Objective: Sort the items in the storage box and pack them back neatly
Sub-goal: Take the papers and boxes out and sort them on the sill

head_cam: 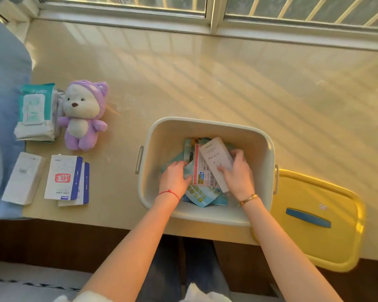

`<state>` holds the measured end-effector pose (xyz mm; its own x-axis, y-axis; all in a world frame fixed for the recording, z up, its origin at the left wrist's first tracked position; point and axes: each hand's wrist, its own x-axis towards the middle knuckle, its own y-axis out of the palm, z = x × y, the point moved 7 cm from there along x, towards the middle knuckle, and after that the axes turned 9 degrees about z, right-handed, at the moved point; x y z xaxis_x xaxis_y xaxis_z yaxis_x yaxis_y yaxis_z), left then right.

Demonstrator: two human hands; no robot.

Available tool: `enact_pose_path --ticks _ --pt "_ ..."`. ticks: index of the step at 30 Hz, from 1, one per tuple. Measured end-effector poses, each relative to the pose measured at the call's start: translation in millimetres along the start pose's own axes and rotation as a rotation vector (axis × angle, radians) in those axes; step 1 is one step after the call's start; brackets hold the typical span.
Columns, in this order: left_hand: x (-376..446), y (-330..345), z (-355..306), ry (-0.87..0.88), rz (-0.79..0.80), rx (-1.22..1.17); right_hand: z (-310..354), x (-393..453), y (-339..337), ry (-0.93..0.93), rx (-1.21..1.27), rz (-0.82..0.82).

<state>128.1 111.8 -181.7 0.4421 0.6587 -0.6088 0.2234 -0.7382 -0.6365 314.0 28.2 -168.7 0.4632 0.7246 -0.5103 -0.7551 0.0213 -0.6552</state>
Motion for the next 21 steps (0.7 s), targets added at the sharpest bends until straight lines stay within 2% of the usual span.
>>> enact_pose_path --ticks 4,11,15,18,21 --pt "17 11 -16 -0.027 -0.027 -0.030 -13 -14 -18 0.030 0.156 -0.076" --pt "33 25 -13 -0.114 -0.145 0.017 -27 -29 -23 0.113 0.337 -0.062" --pt "41 17 0 -0.129 -0.093 -0.106 -31 -31 -19 0.121 0.369 -0.056" --pt "41 3 7 -0.159 -0.044 -0.087 -30 -34 -18 0.130 0.417 -0.049" --pt "29 -20 2 -0.089 -0.099 -0.070 -23 -40 -20 0.118 0.447 -0.058"
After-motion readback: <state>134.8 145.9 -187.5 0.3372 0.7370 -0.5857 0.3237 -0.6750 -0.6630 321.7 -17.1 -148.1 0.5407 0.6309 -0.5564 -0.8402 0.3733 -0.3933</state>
